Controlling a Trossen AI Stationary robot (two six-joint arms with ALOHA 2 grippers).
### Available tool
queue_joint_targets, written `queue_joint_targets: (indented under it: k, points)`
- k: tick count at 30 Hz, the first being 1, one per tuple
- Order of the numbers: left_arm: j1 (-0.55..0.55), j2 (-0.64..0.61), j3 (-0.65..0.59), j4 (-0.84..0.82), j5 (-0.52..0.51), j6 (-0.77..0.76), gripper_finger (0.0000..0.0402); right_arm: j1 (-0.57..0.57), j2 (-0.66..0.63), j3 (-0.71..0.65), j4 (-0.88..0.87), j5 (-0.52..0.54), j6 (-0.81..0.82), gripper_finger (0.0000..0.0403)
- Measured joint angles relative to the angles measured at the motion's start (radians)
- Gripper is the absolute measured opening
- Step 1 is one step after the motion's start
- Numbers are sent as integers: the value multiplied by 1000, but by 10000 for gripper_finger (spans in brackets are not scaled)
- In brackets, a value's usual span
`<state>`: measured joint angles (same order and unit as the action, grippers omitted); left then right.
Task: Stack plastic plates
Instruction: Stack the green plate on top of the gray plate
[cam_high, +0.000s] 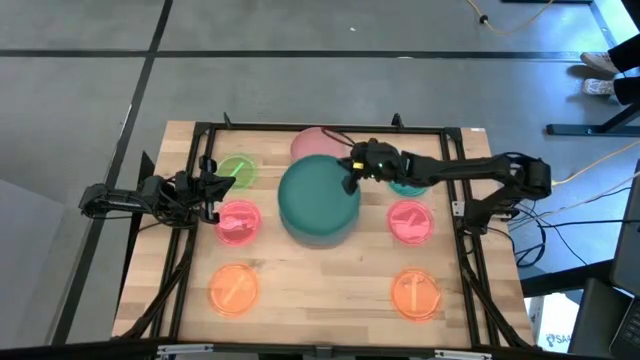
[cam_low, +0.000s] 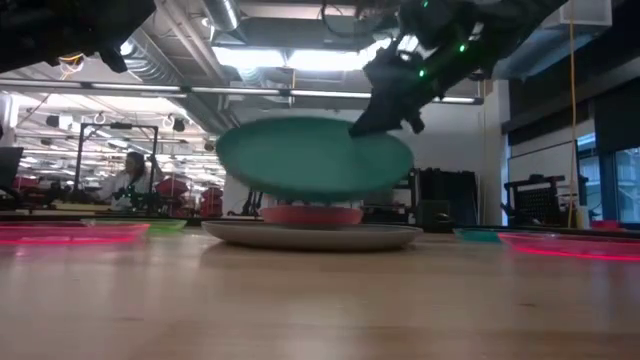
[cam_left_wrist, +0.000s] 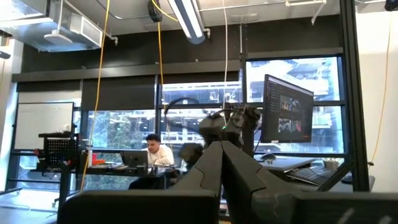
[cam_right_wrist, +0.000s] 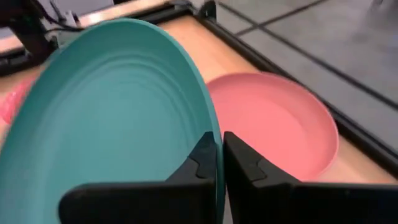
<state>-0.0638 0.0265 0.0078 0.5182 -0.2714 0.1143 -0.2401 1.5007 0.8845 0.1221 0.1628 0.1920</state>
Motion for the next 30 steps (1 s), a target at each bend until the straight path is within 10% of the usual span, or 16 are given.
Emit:
queue_joint_targets:
  k: [30]
  points:
    - [0,0,0,0,0,1,2,63,235,0,6,-104,-10,7]
